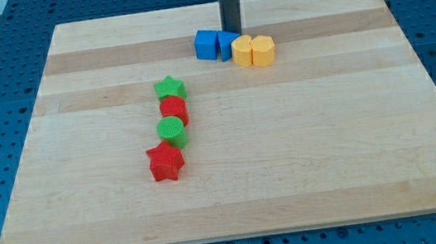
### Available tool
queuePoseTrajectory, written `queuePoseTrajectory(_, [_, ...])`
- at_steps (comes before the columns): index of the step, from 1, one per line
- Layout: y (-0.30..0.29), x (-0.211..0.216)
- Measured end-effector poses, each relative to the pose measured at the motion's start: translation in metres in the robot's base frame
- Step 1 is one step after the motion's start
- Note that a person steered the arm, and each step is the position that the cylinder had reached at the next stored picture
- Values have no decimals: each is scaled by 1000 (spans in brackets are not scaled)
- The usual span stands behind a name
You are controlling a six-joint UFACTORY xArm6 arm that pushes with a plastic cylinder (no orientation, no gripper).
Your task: Point at blue cube
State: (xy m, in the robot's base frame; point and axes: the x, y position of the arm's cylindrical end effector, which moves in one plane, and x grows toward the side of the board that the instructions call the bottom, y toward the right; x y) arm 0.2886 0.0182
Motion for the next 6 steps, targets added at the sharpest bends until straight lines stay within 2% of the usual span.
queuePoseTrajectory(3, [-6, 5])
queuePoseTrajectory(4, [-6, -25])
queuePoseTrajectory(6, [-29, -36])
